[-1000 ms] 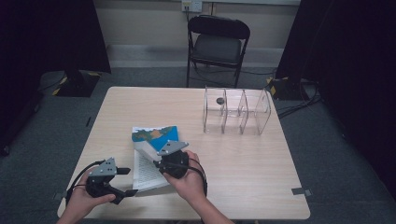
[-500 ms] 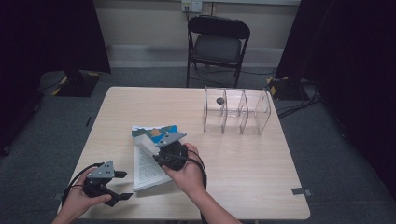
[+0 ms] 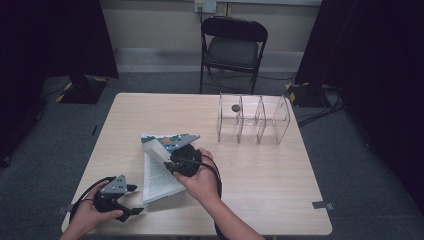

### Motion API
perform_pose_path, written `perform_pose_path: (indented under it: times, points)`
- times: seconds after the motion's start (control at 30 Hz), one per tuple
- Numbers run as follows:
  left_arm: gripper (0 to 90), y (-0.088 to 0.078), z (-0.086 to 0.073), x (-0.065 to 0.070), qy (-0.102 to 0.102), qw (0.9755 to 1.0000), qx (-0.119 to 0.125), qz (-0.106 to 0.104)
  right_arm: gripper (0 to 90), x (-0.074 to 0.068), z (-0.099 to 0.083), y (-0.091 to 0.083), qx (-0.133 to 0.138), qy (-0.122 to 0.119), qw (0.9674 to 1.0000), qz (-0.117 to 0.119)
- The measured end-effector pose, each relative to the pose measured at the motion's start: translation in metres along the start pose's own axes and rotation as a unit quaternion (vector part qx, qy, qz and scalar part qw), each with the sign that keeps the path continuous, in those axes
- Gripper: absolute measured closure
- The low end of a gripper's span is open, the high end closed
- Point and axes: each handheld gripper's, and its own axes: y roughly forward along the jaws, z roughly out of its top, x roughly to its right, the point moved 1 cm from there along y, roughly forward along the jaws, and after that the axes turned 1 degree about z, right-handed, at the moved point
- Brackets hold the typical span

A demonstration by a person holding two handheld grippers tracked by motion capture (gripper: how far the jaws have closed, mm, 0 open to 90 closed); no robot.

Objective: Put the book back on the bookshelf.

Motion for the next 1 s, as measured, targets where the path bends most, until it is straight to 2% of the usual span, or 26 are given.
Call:
perform_pose_path:
  times: [0.13,0.37,0.4,0.43,0.5,0.6,0.63,0.73,0.8,0.9,1.0]
  points:
    - [17.2,0.002,0.0,-0.001,0.004,1.0,0.0,0.003,75.3,0.001,0.003,-0.001,-0.003,0.004,1.0,0.0]
    - [16.8,0.012,0.001,-0.002,-0.005,0.9998,0.011,0.013,75.3,0.003,0.007,-0.004,-0.003,0.012,0.9999,0.0]
    - [16.2,0.012,0.002,-0.002,-0.004,0.9998,0.008,0.016,75.3,0.003,0.008,-0.004,-0.004,0.011,0.9999,-0.001]
    - [16.3,0.015,0.002,-0.002,-0.008,0.9997,0.019,0.014,75.3,0.003,0.008,-0.004,-0.004,0.012,0.9999,-0.002]
    - [16.6,0.016,0.003,-0.002,-0.014,0.9995,0.021,0.018,75.3,0.002,0.009,-0.004,-0.007,0.009,0.9999,-0.001]
    - [16.6,0.019,0.006,-0.001,-0.011,0.9993,0.021,0.03,75.4,0.002,0.009,-0.005,-0.007,0.012,0.9999,-0.001]
    - [16.6,0.02,0.006,-0.001,-0.011,0.9992,0.025,0.028,75.3,0.002,0.009,-0.005,-0.006,0.013,0.9999,0.0]
    - [15.9,0.022,0.009,-0.001,-0.012,0.9993,0.017,0.03,75.3,0.001,0.009,-0.005,-0.009,0.011,0.9999,-0.001]
    - [16.4,0.025,0.01,-0.001,-0.014,0.999,0.029,0.032,75.3,0.001,0.009,-0.005,-0.01,0.01,0.9999,-0.001]
    - [16.6,0.025,0.011,-0.001,-0.018,0.999,0.023,0.035,75.3,0.0,0.009,-0.005,-0.011,0.011,0.9999,-0.001]
    - [17.9,0.025,0.011,-0.002,-0.024,0.9985,0.032,0.038,75.3,-0.001,0.008,-0.004,-0.011,0.004,0.9999,0.0]
